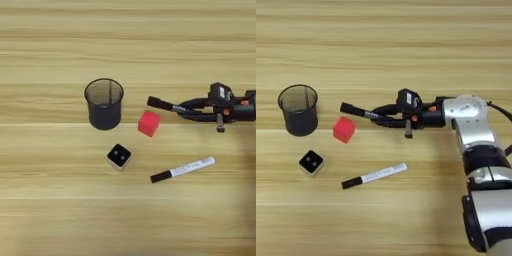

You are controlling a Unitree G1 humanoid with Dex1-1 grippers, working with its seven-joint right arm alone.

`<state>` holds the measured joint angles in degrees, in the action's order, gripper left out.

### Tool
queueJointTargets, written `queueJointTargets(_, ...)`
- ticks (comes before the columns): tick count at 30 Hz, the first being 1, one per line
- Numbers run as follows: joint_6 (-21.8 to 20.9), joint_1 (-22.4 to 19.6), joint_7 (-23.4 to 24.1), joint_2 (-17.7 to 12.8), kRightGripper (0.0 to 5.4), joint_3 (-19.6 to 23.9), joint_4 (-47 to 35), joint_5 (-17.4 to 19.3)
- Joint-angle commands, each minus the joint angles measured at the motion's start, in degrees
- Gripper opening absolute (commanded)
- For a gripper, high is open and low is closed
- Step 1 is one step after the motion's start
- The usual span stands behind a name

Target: Move the objects on the table

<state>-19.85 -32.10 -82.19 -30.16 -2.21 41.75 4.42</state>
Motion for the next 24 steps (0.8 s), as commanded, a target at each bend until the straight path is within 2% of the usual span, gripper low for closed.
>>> queueJointTargets(1, 1.9, 0.1, 0.4, -3.2, 0.91, 0.1, -9.2, 1.9)
queueJointTargets(5, 2.0, 2.9, -0.4, -3.6, 0.91, -1.7, -11.3, 0.6)
queueJointTargets(8, 1.4, 3.5, 0.3, -3.1, 0.91, -3.2, -10.7, -0.7)
queueJointTargets(24, -1.3, 2.0, 3.4, 0.3, 0.91, -7.9, -1.4, -5.1)
